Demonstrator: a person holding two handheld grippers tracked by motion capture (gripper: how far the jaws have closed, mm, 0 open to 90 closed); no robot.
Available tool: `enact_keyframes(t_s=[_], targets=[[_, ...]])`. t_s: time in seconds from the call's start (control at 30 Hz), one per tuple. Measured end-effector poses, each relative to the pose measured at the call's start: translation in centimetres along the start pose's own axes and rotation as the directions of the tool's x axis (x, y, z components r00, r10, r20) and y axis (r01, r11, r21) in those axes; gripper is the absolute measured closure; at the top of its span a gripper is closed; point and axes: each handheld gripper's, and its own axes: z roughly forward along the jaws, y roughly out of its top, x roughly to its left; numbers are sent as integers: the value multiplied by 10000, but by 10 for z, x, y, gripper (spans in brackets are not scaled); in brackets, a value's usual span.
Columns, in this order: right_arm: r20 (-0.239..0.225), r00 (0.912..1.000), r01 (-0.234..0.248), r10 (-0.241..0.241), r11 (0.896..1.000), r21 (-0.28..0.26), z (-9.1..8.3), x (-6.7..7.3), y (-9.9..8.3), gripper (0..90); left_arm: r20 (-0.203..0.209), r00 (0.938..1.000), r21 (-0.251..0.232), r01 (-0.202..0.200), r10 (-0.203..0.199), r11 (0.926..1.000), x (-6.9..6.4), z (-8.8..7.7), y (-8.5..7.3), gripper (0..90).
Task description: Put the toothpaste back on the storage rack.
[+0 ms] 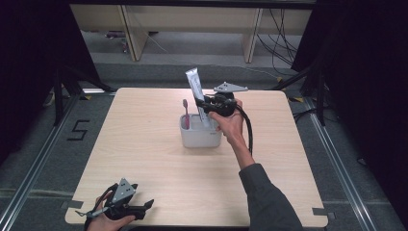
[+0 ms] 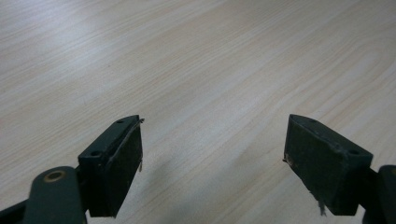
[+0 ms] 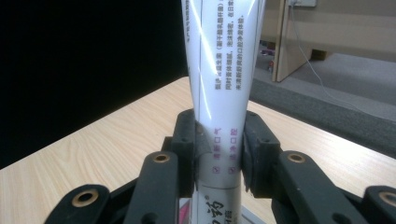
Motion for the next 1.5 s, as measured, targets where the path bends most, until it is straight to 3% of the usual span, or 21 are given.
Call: enact_keyframes(t_s=[0.03,0.1,0.13,0.17,0.2,0.23,0.3,0.37,0.4,0.47,0.57,0.6,0.7,0.73,0.93,1.03,1.2,1.27,1.37,1.4,1.5], targets=[[-8,10000,-57,57,10000,39,1,-1,-2,704,-39,9998,214,-205,206,9996,1,-1,0,191],[19,9999,-153,153,9999,16,3,-1,-5,703,-2,10000,-22,27,-27,10000,0,0,0,191],[53,9996,-281,280,9994,187,4,-1,-7,703,-11,10000,-15,24,-24,10000,0,0,0,191],[12,9999,-101,101,9998,191,5,-2,-7,703,-25,10000,47,11,-11,10000,0,0,0,191],[54,9995,-314,313,9994,168,5,-1,-9,703,0,10000,37,22,-22,10000,0,0,0,191],[71,9996,-281,281,9996,93,6,-1,-11,703,-26,9999,207,-169,170,9996,1,-1,0,191],[128,9995,-308,306,9994,167,7,0,-13,702,-28,10000,59,-4,5,10000,0,0,0,191],[155,9997,-202,200,9997,167,7,0,-16,702,-28,9997,349,-233,234,9991,1,-2,1,192],[124,9991,-410,407,9988,264,7,2,-17,701,13,10000,182,-20,20,9998,-1,-1,0,192],[236,9997,-106,99,9996,265,8,2,-20,701,22,9999,261,-146,145,9996,0,-1,1,192],[164,9996,-232,228,9993,279,9,2,-24,701,34,9999,245,-152,151,9996,0,0,0,192],[138,9985,-535,529,9977,427,8,4,-25,700,88,9999,179,-120,118,9998,-1,0,0,192],[256,9997,24,-36,9989,471,10,3,-28,699,62,10000,153,-55,54,9999,-1,0,0,193],[343,9990,-290,271,9980,561,10,5,-29,698,74,10000,141,-66,65,9999,-1,0,0,193],[417,9991,-105,76,9975,705,12,4,-36,695,110,9999,156,-85,83,9998,-2,0,0,193],[467,9985,-334,295,9957,869,12,6,-38,693,4,9999,145,-140,140,9998,-1,0,0,193],[691,9975,47,-119,9946,1038,14,6,-41,691,24,9997,318,-235,235,9992,0,0,0,193],[655,9977,-254,172,9916,1266,13,8,-41,691,91,9999,166,-66,64,9998,-2,0,0,193],[692,9976,-154,64,9913,1305,12,8,-41,691,62,10000,271,-73,71,9996,-2,0,0,193],[676,9977,-138,47,9908,1349,12,7,-42,691,11,9997,372,-249,249,9990,-1,0,0,194],[698,9974,91,-195,9893,1454,9,8,-42,690,85,9999,287,-143,140,9995,-2,0,1,194]])
